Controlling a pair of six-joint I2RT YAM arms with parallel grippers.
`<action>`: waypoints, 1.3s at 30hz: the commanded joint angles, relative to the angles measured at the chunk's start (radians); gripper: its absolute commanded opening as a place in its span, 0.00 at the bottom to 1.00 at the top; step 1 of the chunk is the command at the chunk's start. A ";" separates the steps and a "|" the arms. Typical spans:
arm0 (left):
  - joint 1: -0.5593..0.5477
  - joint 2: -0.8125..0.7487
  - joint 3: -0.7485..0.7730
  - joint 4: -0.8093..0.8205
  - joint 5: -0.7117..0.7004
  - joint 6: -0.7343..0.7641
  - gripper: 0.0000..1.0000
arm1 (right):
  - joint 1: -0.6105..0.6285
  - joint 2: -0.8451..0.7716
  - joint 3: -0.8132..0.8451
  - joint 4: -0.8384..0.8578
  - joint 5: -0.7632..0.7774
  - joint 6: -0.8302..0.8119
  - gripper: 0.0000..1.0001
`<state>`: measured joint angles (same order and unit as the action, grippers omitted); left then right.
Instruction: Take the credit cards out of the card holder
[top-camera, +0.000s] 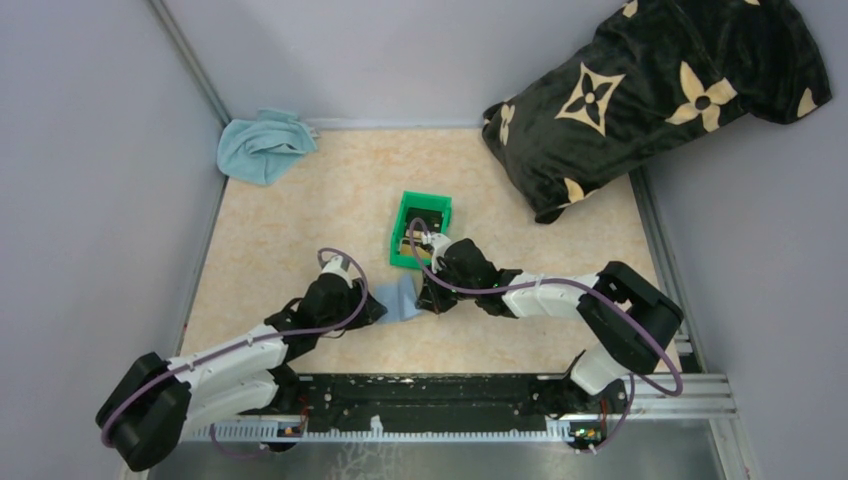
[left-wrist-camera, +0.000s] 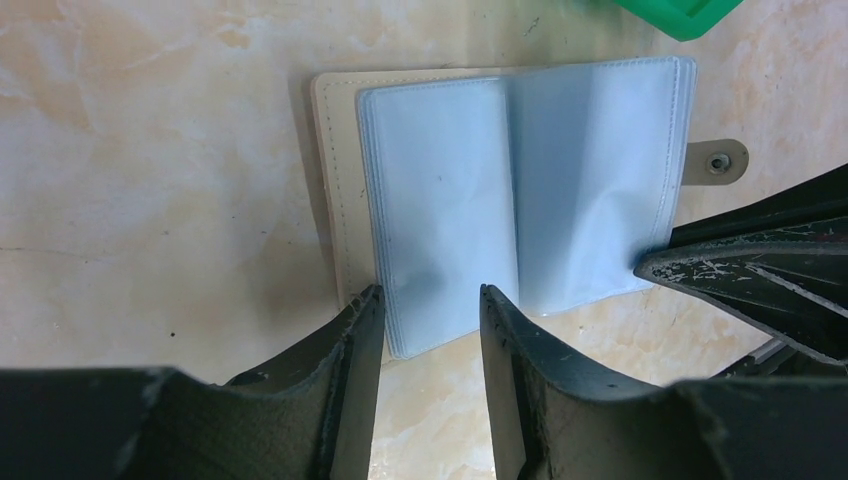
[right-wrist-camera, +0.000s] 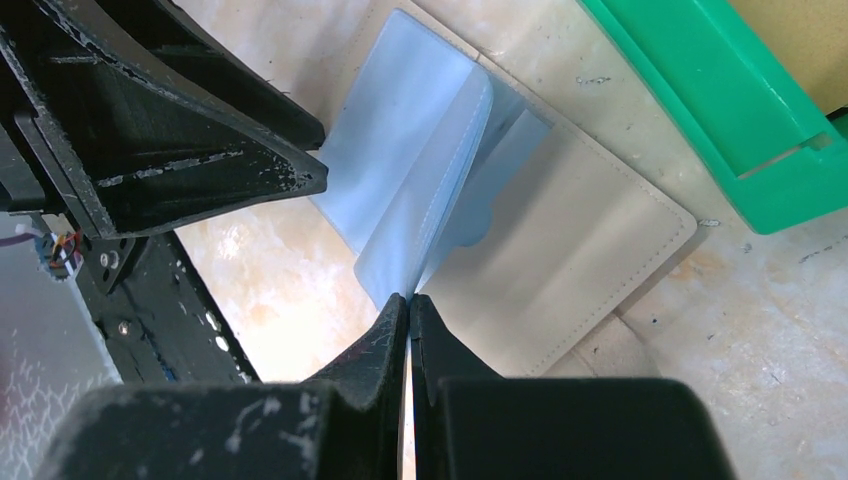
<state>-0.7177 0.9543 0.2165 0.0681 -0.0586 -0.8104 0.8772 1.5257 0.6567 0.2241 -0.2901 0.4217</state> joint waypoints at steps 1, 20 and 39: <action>-0.006 0.025 0.050 0.010 0.028 0.033 0.47 | 0.010 0.007 0.012 0.064 -0.018 0.001 0.00; -0.008 0.153 0.083 0.231 0.141 0.037 0.45 | 0.010 0.032 0.015 0.060 -0.001 0.005 0.00; -0.009 0.201 0.113 0.297 0.202 0.052 0.00 | -0.003 0.006 0.001 0.042 0.039 0.024 0.00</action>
<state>-0.7231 1.1744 0.3061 0.3573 0.1356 -0.7834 0.8768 1.5738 0.6559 0.2447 -0.2749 0.4400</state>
